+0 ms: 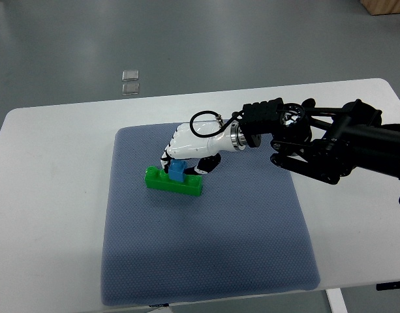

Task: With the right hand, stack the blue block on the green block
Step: 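Press the blue block down onto the green block's studs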

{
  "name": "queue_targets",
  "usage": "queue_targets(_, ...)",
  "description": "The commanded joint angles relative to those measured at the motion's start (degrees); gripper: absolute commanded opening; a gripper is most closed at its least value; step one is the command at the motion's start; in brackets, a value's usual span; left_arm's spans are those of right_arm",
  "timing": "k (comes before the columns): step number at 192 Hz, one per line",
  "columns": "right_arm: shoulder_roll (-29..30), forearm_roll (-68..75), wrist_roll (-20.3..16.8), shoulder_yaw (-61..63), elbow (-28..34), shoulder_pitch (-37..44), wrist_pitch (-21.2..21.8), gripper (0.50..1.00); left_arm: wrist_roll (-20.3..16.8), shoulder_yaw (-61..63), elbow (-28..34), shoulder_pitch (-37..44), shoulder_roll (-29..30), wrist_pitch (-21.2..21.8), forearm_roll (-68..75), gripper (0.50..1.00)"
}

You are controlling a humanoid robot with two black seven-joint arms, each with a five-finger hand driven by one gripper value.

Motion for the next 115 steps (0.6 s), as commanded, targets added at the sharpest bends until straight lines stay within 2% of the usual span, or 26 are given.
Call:
queue_targets(1,0.6,0.0,-0.1,-0.1,-0.1,-0.1,0.0,0.556,0.0,0.0,0.0,0.0,0.0,0.0,0.1,1.0)
queue_targets(115,1.0,-0.9,-0.1,-0.1,-2.0,-1.3,-1.4,0.556,0.0,0.0,0.1,0.1,0.0,0.0,0.0,1.0)
